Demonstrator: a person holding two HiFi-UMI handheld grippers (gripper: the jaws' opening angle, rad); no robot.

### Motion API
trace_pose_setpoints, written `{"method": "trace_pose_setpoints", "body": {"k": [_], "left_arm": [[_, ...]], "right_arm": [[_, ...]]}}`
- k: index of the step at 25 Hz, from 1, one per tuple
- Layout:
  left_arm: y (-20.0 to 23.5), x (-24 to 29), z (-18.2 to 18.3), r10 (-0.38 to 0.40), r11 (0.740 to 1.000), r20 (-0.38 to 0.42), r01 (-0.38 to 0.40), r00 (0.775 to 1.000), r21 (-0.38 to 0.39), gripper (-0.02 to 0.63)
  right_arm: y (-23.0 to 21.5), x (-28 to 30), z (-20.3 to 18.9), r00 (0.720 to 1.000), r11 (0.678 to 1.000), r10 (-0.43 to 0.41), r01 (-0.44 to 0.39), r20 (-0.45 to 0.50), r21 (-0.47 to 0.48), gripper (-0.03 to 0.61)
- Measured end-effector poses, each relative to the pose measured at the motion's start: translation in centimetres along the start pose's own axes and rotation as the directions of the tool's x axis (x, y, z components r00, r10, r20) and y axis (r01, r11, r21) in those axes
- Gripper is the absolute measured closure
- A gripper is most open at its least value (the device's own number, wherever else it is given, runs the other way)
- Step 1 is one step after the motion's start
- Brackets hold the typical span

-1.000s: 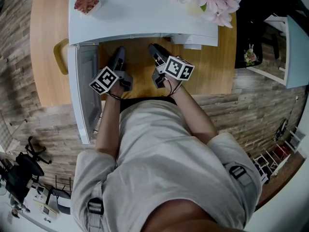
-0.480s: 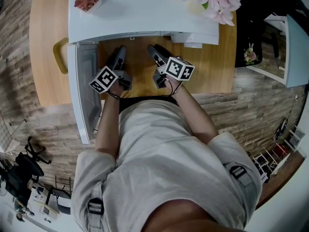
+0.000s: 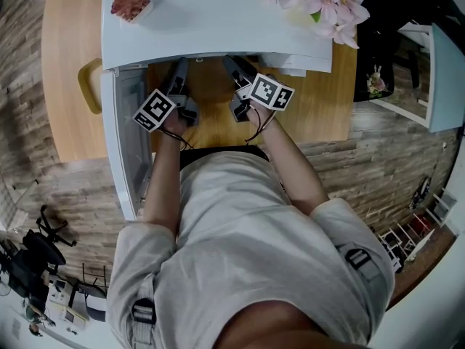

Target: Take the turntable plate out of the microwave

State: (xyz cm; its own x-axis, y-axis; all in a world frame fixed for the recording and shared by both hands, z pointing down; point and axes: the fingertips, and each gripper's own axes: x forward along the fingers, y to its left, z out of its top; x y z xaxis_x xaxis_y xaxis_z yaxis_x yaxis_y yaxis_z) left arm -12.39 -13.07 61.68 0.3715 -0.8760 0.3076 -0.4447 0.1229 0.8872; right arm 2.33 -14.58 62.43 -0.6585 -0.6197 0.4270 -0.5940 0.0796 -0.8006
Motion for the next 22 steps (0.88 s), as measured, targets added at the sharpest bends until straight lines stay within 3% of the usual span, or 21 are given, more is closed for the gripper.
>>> {"method": "trace_pose_setpoints", "body": {"k": [4, 9, 22], "left_arm": [[0.3, 0.0, -0.2, 0.011, 1.000, -0.010, -0.011, 1.000, 0.011, 0.476], [0.1, -0.1, -0.2, -0.008, 1.000, -0.005, 0.008, 1.000, 0.004, 0.499], [-0.4, -1.8, -1.1, -0.022, 1.000, -0.006, 0.022, 1.000, 0.020, 0.511]], "right_arm": [[0.1, 0.1, -0.1, 1.000, 1.000, 0.016, -0.016, 0.009, 0.024, 0.407], [0.5, 0.2, -0.1, 0.999, 0.999, 0.031, -0.032, 0.014, 0.033, 0.443], [1.1, -1.4, -1.0, 0.998, 0.998, 0.057, -0.057, 0.014, 0.039, 0.456]]}}
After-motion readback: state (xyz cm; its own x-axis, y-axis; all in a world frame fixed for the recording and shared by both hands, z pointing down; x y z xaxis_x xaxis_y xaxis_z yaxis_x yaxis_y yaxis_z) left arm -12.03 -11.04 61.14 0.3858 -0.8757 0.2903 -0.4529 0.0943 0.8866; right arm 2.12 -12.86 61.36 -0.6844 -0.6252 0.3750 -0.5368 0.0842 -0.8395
